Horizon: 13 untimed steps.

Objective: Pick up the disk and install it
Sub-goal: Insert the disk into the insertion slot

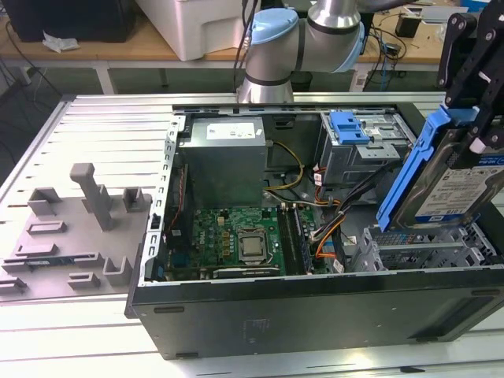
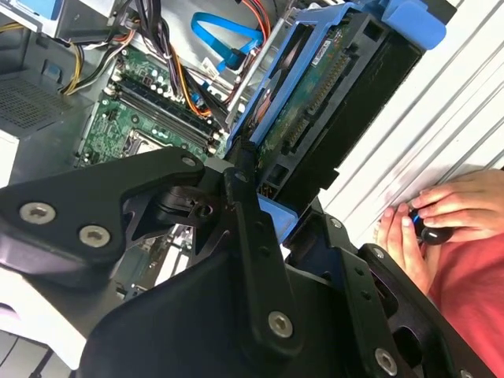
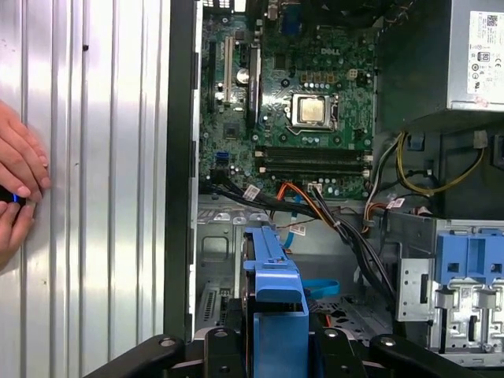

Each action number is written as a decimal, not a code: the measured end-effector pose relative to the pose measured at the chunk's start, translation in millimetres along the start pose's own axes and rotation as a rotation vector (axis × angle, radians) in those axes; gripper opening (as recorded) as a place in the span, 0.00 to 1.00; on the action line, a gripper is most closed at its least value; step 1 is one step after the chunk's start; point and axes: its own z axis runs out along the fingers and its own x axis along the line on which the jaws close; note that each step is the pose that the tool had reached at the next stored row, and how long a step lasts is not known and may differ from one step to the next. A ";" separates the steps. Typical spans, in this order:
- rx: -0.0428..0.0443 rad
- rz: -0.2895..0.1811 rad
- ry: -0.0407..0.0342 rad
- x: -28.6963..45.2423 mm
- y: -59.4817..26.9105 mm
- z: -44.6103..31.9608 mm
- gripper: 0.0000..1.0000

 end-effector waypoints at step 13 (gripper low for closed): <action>0.0004 0.008 -0.0012 0.2 -0.5 6.2 0.36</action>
